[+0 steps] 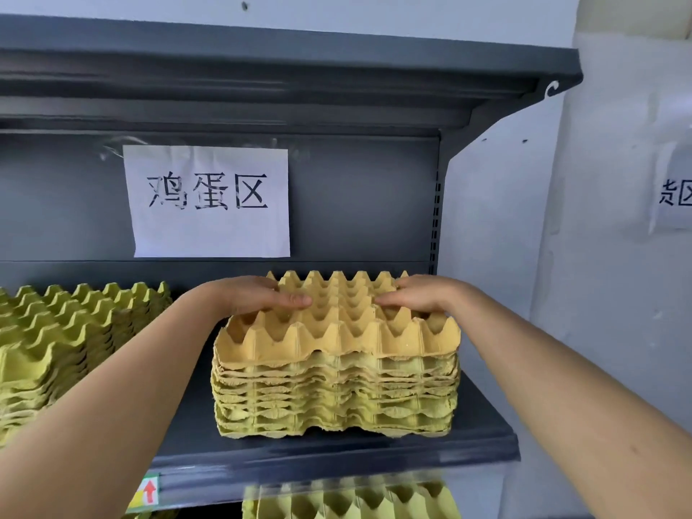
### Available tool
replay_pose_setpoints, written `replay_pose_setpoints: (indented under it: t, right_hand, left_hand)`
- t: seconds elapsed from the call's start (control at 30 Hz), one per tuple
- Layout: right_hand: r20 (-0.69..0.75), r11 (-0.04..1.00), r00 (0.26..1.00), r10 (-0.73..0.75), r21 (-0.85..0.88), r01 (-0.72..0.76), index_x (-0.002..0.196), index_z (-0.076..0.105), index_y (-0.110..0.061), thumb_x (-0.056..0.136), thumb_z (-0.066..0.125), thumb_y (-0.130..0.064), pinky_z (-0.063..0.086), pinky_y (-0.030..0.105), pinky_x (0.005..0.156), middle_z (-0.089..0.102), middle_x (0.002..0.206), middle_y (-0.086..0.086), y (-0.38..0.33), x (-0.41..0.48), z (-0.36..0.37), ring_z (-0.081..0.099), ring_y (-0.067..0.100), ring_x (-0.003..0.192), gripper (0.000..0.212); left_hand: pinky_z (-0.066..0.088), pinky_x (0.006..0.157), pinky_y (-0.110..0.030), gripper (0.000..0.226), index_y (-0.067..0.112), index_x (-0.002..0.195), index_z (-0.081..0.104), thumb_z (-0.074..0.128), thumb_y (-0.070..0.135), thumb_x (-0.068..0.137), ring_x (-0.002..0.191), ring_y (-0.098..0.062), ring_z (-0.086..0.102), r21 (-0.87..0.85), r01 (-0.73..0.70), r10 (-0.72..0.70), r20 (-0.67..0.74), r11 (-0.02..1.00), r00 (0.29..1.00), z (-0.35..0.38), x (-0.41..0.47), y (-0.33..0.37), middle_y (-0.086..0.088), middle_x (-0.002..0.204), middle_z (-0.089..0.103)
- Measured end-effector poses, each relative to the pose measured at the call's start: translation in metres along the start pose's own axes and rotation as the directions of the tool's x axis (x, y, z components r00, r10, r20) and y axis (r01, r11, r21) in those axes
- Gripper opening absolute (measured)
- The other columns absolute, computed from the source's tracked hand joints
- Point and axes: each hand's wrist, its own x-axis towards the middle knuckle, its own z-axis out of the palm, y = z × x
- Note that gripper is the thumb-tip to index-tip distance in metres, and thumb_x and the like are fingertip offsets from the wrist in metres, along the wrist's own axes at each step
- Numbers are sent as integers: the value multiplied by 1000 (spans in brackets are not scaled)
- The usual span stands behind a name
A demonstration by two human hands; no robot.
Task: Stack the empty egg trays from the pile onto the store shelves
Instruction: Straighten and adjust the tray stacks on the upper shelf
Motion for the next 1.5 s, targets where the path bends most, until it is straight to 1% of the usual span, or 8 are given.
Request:
replay_pose_setpoints:
  t: [0.1,0.23,0.37,0.5,0.67,0.87,1.33,1.5]
  right_hand:
    - [68,999,998,7,-41,-4,132,56,-27,72,47,-82,41,41,103,45,145,0,9,15,1,49,23,124,82]
    - [126,999,992,-7,-43,13,132,55,-33,73,44,-83,39,41,105,43,147,-1,13,18,2,47,23,128,78]
    - [122,1000,992,-19,11,17,139,48,-26,79,46,-76,40,37,104,43,147,0,6,2,-1,47,24,128,78]
    - [1,995,995,-102,-1,102,149,31,-26,83,46,-72,34,36,105,29,155,-2,-1,-35,0,36,22,136,82]
    - [-225,970,945,-239,-99,222,145,36,-30,77,44,-77,26,39,112,28,156,-3,4,-101,31,24,18,142,83]
    - [-374,955,889,-264,-230,187,140,-13,-56,58,69,-73,11,54,114,-14,158,-7,27,-124,95,-19,29,143,117]
    - [-458,976,866,-200,-169,136,147,11,-41,72,79,-43,22,57,113,-6,159,6,33,-112,98,5,44,142,101]
    - [-574,963,776,-259,-216,162,144,38,-31,79,74,-39,17,59,114,21,156,9,21,-143,107,13,43,141,75]
  left_hand:
    - [43,84,-30,127,34,142,44,58,96,33,105,-17,59,-9,31,-31,3,999,1000,1,11,-3,6,135,56]
    - [34,106,-42,126,36,148,35,62,94,40,128,-26,49,-54,73,-74,-15,996,997,9,11,-5,0,149,44]
    - [46,80,-29,90,42,129,54,59,89,53,102,-12,59,-197,-7,-6,-64,980,998,12,-11,-4,5,133,58]
    - [43,80,-22,119,36,147,36,68,84,42,115,-10,48,-309,-89,55,-116,947,992,19,-45,-17,10,130,49]
    - [41,77,-12,121,34,148,27,87,60,46,97,10,54,-413,-232,94,-327,881,940,60,-78,-45,22,118,55]
    - [42,72,-12,114,48,140,22,91,54,49,96,7,57,-432,-252,31,-456,866,890,101,-91,-62,29,109,57]
    - [43,76,-21,103,36,143,23,88,42,64,99,-7,56,-346,-228,19,-516,910,856,112,-91,-41,31,105,52]
    - [45,84,-30,73,27,137,42,79,42,76,106,-15,56,-193,-123,-24,-622,973,783,124,-127,-39,10,118,58]
